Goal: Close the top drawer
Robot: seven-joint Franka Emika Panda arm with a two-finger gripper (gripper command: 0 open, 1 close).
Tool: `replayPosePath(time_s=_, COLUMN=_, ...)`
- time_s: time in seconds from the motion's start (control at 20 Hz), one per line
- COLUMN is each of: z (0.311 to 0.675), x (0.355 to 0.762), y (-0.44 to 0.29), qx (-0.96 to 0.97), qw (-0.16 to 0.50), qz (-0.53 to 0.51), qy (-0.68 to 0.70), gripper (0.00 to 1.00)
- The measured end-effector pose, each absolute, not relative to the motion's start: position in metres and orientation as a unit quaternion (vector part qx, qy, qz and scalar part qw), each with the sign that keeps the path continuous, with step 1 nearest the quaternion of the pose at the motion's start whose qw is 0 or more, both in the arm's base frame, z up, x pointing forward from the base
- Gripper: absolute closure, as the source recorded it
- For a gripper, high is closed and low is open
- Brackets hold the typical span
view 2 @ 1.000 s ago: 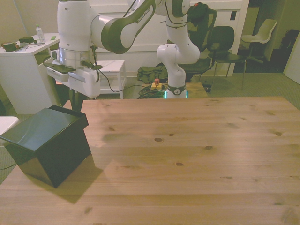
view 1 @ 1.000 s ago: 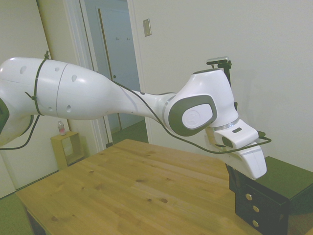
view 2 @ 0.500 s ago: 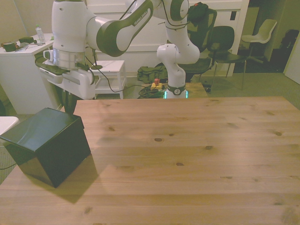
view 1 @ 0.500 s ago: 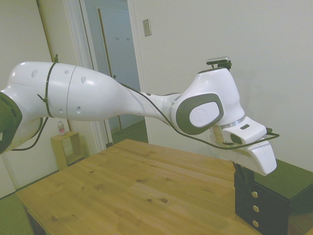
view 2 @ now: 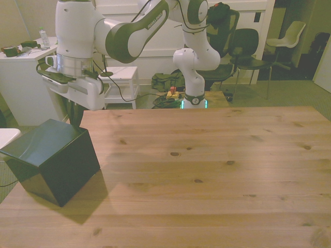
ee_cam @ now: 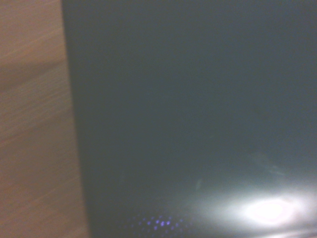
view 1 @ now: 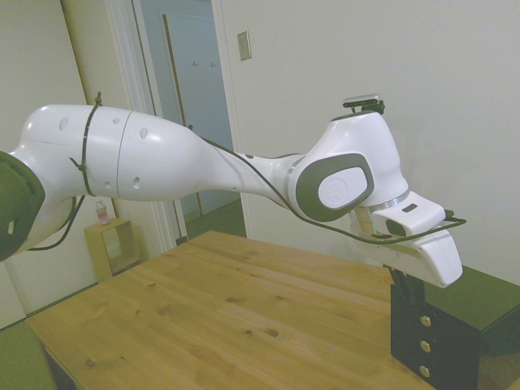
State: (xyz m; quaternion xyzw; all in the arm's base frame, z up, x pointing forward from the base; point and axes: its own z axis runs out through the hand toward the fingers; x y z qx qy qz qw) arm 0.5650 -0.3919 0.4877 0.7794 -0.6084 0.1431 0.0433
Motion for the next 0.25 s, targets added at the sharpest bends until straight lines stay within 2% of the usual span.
replayPosePath(time_s=0.15, z=0.507, x=0.553, y=-0.346, qx=0.786, qw=0.011, qz=0.143, qy=-0.602, gripper=1.00)
replayPosePath(time_s=0.2, z=0.516, x=0.546, y=-0.331, qx=0.785, qw=0.000, qz=0.143, qy=-0.603, gripper=0.00)
replayPosePath(time_s=0.25, z=0.524, x=0.537, y=-0.317, qx=0.785, qw=-0.009, qz=0.140, qy=-0.603, gripper=0.00)
